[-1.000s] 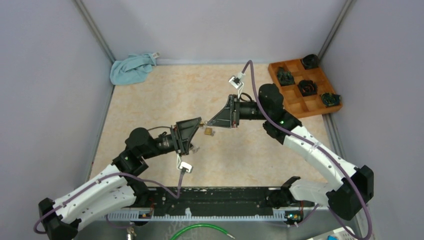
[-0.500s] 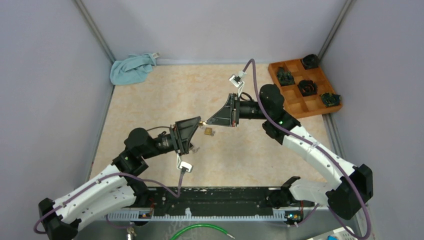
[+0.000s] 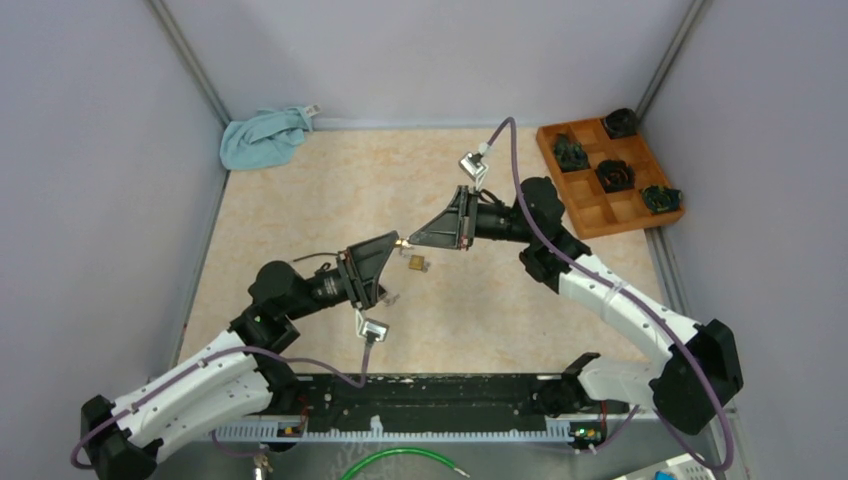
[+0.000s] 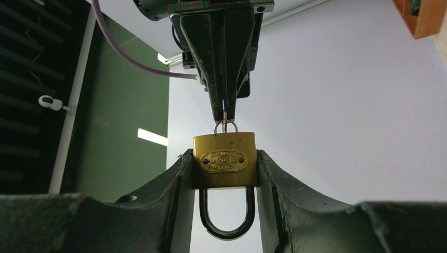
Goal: Unlock with the key
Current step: Unlock the lock.
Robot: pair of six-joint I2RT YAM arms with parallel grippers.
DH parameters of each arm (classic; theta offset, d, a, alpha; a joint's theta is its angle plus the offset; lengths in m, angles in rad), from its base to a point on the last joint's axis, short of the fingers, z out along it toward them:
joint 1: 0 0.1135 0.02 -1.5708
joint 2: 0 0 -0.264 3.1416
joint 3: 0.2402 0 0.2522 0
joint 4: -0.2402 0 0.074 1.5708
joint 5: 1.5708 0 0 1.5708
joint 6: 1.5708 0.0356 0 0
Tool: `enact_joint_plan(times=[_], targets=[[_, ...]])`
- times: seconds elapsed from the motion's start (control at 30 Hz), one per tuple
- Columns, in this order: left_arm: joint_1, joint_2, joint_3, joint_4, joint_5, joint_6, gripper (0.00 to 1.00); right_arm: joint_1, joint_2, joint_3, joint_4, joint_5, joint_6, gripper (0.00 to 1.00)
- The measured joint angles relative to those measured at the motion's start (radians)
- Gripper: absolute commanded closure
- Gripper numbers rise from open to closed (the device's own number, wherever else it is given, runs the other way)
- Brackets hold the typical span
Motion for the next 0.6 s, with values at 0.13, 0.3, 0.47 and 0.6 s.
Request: enact_joint_plan(times=[0.13, 0.3, 0.47, 0.6], targets=[[0.001, -0.007, -0.018, 0.026, 0.0, 0.027, 1.0, 0.007, 0.013, 0.0, 0.011, -0.002, 0.085, 1.0], [0.004, -0.002, -0.026, 0.067, -0.005, 0.044, 1.0, 0.007, 0.022, -0.01, 0.052, 0.003, 0.214, 1.0], [0.003, 0.003, -0.047, 0.109, -0.006, 0.045, 1.0, 0.008, 0.026, -0.037, 0.098, 0.011, 0.309, 1.0], [0.007, 0.006, -0.073, 0.15, -0.022, 0.045, 1.0, 0.008, 0.055, -0.037, 0.119, 0.003, 0.352, 1.0]])
